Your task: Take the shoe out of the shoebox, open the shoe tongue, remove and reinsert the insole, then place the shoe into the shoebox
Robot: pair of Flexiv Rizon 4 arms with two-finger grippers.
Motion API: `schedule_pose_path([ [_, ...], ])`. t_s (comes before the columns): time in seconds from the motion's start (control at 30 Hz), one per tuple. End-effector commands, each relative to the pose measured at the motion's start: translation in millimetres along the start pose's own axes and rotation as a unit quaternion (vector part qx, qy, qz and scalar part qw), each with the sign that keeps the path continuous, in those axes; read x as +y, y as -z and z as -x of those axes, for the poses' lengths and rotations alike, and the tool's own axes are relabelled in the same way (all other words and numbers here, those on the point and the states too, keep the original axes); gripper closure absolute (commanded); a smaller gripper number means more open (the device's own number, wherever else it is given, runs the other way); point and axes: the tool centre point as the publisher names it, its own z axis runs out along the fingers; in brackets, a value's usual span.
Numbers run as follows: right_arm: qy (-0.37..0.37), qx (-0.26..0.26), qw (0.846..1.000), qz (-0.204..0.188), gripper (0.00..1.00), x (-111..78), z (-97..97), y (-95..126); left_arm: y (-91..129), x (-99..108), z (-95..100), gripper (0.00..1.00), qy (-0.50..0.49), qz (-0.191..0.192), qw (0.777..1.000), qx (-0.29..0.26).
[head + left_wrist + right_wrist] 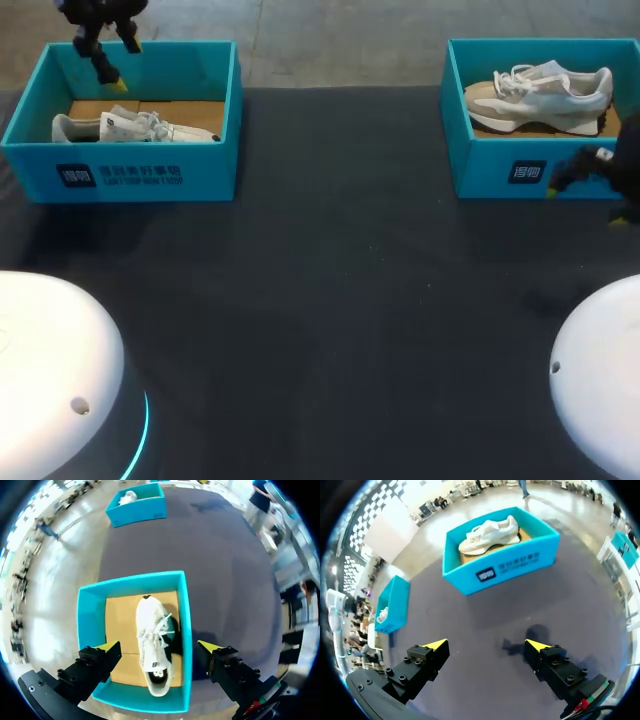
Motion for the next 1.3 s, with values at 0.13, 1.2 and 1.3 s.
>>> schedule_pose_path([
  [0.13,0.010,-0.107,0.994,-0.009,0.00,34.3,2.7,-3.4,-0.6,2.5,-7.7,0.00,0.005,-0.002,1.000,-0.011],
  [1.2,0.008,-0.127,0.992,0.003,0.00,75.6,-7.4,-19.2,-0.6,2.5,-7.7,0.00,0.005,-0.002,1.000,-0.011],
  [1.3,0.009,-0.133,0.991,0.015,0.00,96.6,-9.7,-27.9,-0.6,2.5,-7.7,0.00,0.005,-0.002,1.000,-0.011],
])
